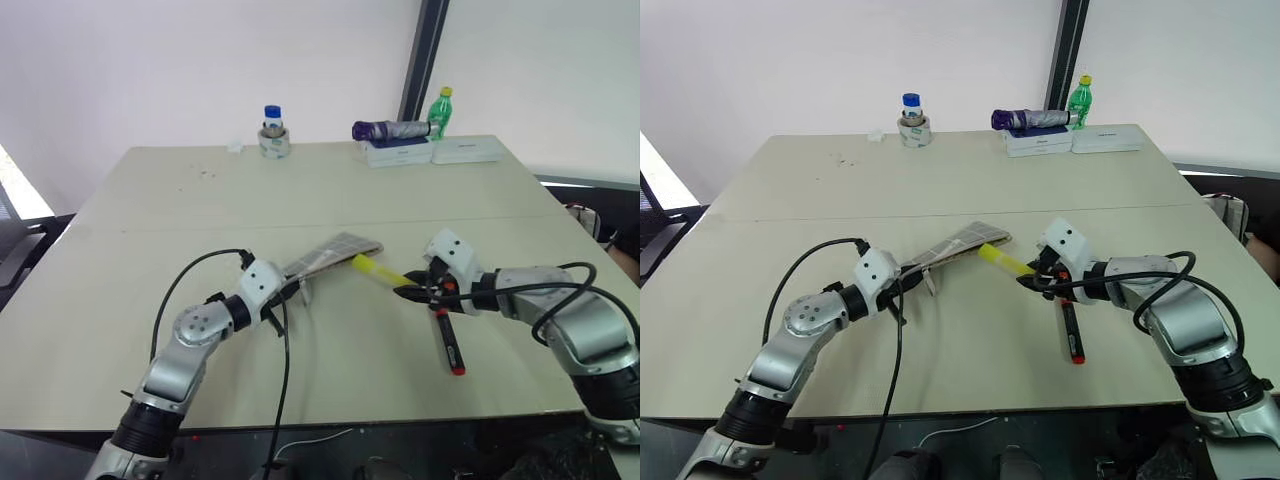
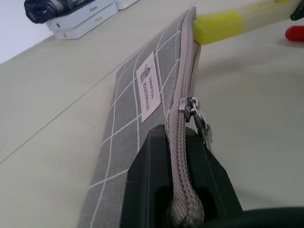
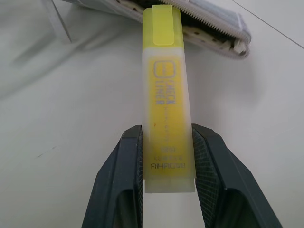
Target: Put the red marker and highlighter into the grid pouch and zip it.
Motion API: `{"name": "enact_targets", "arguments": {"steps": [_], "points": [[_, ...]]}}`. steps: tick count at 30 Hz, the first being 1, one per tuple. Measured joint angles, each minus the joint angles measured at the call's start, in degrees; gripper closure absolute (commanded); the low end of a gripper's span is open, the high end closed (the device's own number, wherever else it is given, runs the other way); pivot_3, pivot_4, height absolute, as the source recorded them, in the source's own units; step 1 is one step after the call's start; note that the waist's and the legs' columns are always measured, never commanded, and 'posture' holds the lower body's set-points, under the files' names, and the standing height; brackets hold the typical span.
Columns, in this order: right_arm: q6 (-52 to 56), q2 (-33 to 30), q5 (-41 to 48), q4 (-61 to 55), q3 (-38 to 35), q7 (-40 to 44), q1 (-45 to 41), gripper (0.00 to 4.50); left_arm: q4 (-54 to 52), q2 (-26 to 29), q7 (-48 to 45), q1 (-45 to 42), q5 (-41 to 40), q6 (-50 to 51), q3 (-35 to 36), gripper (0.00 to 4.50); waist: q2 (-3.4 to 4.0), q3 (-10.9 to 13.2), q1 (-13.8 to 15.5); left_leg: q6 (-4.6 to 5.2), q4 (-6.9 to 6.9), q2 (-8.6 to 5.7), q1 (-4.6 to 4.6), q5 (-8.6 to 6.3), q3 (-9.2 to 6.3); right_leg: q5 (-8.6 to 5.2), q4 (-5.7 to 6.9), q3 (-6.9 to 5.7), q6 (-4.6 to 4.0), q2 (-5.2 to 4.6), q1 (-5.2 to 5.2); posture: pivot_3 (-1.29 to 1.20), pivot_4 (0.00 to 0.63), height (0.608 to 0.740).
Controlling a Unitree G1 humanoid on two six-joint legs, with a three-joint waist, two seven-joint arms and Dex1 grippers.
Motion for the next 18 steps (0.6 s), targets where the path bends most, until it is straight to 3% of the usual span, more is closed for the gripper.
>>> {"name": "enact_targets", "arguments": {"steps": [18], "points": [[0.0,-1.5,-7.3,-3.2,10.1,1.2,-5.0,3.64,0.1,1.6,-2.7,-0.6,7.6,-9.1,-6.0,4.50,0.00,0.0,-0.1,0.00,-0.01,0.00,-0.01,0.00,0.00,0.00,0.00,0.00,0.00,0.00,-0.02,0.00,0.150,0.740]]}}
